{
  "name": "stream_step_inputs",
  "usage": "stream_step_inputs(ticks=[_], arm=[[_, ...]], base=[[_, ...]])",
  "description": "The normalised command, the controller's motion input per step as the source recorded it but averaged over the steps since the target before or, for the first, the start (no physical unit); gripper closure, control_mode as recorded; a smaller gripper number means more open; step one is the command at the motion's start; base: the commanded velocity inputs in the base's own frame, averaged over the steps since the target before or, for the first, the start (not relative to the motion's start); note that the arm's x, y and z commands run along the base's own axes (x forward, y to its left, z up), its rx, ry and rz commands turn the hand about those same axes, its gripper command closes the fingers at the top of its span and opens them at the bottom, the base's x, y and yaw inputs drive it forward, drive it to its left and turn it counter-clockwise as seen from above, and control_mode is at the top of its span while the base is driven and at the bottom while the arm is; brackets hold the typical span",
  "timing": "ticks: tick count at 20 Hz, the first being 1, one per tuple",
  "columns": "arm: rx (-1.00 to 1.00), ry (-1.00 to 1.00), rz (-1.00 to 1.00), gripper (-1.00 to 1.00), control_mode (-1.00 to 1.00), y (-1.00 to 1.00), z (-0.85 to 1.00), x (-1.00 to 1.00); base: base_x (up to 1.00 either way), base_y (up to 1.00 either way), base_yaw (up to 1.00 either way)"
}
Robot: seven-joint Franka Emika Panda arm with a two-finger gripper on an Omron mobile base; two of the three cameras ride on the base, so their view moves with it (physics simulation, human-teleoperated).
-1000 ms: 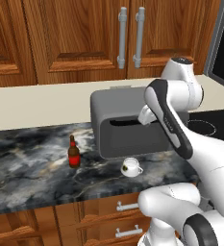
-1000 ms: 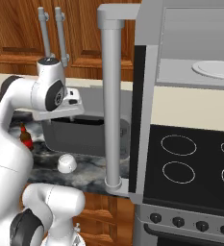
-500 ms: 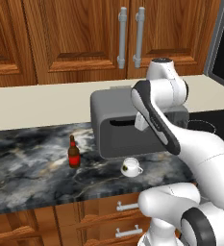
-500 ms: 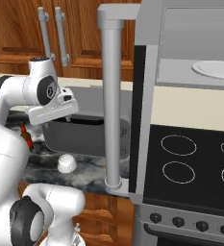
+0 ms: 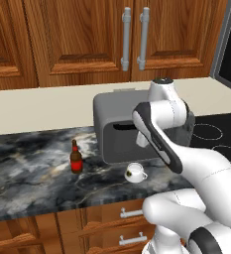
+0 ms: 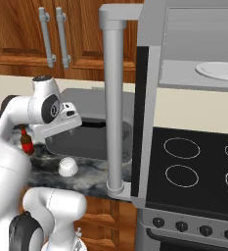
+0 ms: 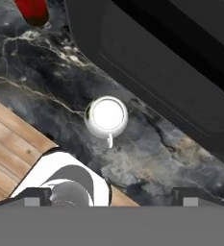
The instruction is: Pick the mug from the counter and place it inside the microwave. Then close the microwave.
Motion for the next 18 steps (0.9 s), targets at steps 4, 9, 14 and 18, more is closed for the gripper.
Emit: stream_step_inputs(ticks=[4,9,14,18], arm=[[0.07,-0.12,0.00,-1.00,-1.00,0.00,-0.71,0.03],[0.12,-0.13,0.00,-1.00,-1.00,0.00,-0.59,0.07],[0.05,-0.01,0.01,-1.00,-1.00,0.00,-0.42,0.11],[0.00,0.12,0.07,-1.00,-1.00,0.00,-0.07,0.00]], base=[[0.00,0.00,0.00],[0.00,0.00,0.00],[0.00,0.00,0.00],[0.00,0.00,0.00]])
